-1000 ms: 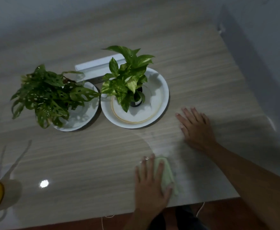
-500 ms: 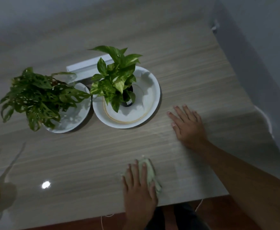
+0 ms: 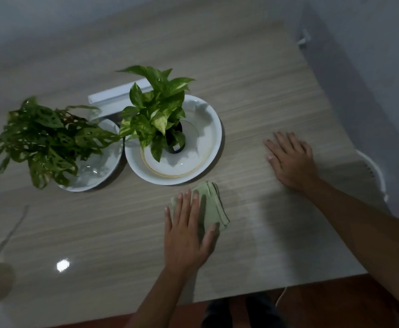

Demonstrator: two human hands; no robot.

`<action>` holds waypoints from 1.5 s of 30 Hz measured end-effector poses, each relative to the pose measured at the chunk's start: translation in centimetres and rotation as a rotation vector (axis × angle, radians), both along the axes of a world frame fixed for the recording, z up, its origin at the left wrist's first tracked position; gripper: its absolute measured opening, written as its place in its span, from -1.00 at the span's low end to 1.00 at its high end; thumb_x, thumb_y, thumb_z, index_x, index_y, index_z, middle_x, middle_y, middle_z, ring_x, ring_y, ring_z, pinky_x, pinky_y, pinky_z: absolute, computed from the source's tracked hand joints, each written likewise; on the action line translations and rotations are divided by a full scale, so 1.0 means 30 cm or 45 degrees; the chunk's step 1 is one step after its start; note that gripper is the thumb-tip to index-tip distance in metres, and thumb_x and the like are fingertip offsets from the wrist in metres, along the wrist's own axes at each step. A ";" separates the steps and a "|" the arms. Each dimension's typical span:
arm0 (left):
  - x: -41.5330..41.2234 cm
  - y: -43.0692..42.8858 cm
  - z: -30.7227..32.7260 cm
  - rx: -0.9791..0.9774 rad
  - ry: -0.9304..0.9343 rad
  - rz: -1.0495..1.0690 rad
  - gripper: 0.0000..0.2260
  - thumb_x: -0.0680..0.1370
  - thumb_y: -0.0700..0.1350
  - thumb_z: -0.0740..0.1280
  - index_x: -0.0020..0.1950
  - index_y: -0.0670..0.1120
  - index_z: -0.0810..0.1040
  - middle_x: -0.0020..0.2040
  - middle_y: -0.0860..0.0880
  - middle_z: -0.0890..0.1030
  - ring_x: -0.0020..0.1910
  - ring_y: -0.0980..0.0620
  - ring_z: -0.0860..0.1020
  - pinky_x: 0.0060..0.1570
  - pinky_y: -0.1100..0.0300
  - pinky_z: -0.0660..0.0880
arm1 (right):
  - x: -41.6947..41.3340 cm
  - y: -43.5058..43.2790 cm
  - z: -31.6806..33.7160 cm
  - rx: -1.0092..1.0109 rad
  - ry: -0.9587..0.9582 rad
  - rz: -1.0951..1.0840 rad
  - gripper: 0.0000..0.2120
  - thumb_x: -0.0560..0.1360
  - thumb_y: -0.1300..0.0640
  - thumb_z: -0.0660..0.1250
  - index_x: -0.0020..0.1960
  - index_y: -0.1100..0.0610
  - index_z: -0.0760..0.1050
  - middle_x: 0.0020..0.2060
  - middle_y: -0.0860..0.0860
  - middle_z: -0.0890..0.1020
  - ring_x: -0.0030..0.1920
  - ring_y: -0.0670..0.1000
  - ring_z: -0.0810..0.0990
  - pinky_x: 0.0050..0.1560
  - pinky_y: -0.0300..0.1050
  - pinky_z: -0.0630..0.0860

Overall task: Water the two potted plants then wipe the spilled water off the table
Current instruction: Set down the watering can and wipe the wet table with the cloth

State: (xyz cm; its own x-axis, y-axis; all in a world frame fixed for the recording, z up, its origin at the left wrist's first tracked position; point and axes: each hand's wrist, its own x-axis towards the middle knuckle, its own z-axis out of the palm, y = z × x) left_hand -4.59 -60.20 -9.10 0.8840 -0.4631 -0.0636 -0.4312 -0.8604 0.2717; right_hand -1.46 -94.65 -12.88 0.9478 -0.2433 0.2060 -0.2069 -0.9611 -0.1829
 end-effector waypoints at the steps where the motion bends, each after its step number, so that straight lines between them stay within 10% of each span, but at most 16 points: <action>1: -0.013 -0.001 -0.001 -0.024 0.006 -0.048 -0.30 0.61 0.32 0.07 0.64 -0.03 0.06 0.66 -0.01 0.00 0.63 -0.04 -0.05 0.56 -0.09 -0.11 | -0.004 -0.005 -0.008 -0.023 -0.014 -0.003 -0.59 0.62 -0.04 0.14 0.43 0.00 0.44 0.46 0.09 0.41 0.46 0.22 0.36 0.31 0.16 0.30; 5: -0.016 -0.040 -0.044 0.088 0.073 -0.107 -0.22 0.58 0.37 0.10 0.62 -0.14 0.13 0.64 -0.13 0.03 0.62 -0.14 -0.05 0.55 -0.20 -0.03 | -0.002 -0.009 -0.025 -0.045 -0.028 -0.003 -0.59 0.62 -0.05 0.15 0.45 -0.03 0.41 0.46 0.06 0.41 0.46 0.20 0.35 0.31 0.15 0.30; 12: -0.050 -0.092 -0.079 -0.019 0.010 -0.079 -0.46 0.56 -0.12 0.24 0.53 -0.23 0.32 0.57 -0.17 0.22 0.55 -0.27 0.21 0.44 -0.27 0.24 | 0.006 -0.016 -0.037 -0.041 -0.031 0.000 -0.57 0.61 -0.07 0.16 0.45 -0.04 0.40 0.47 0.05 0.40 0.48 0.19 0.33 0.32 0.16 0.29; 17: -0.219 -0.301 -0.090 -0.010 0.039 -0.410 -0.36 0.54 0.09 0.23 0.60 -0.02 0.21 0.63 -0.13 0.15 0.61 -0.19 0.07 0.50 -0.18 0.04 | 0.007 -0.021 -0.048 -0.021 -0.047 -0.004 -0.56 0.59 -0.09 0.16 0.44 -0.05 0.41 0.46 0.06 0.42 0.46 0.20 0.35 0.32 0.16 0.30; 29: -0.110 -0.114 -0.094 0.123 0.050 -0.181 -0.24 0.56 0.36 0.15 0.63 -0.05 0.14 0.65 -0.15 0.05 0.62 -0.19 -0.01 0.54 -0.19 -0.05 | 0.006 -0.017 -0.049 0.000 -0.096 -0.035 -0.59 0.60 -0.10 0.15 0.43 -0.08 0.42 0.47 0.02 0.40 0.47 0.15 0.35 0.35 0.13 0.27; 35: 0.010 -0.228 -0.086 0.102 0.042 -0.112 -0.38 0.57 0.03 0.18 0.62 -0.02 0.16 0.64 -0.13 0.08 0.62 -0.18 0.01 0.48 -0.31 0.11 | 0.009 -0.022 -0.036 0.019 -0.044 -0.011 -0.57 0.59 -0.11 0.17 0.43 -0.10 0.41 0.47 0.02 0.40 0.48 0.15 0.34 0.34 0.10 0.26; 42: -0.272 -0.412 -0.112 -0.103 0.034 -0.716 -0.26 0.42 0.12 0.31 0.59 0.05 0.25 0.65 -0.07 0.09 0.61 -0.17 0.08 0.43 -0.29 0.19 | 0.049 -0.109 -0.008 0.029 0.083 -0.002 -0.57 0.59 -0.09 0.15 0.43 -0.06 0.43 0.49 0.04 0.38 0.49 0.15 0.30 0.35 0.10 0.23; 45: -0.063 -0.483 -0.085 0.047 -0.018 -0.440 -0.29 0.46 0.09 0.24 0.61 0.04 0.19 0.65 -0.08 0.04 0.62 -0.15 0.02 0.49 -0.26 0.08 | 0.078 -0.185 0.008 -0.046 0.079 -0.038 -0.59 0.61 -0.07 0.14 0.42 -0.03 0.45 0.48 0.08 0.39 0.47 0.21 0.34 0.32 0.12 0.26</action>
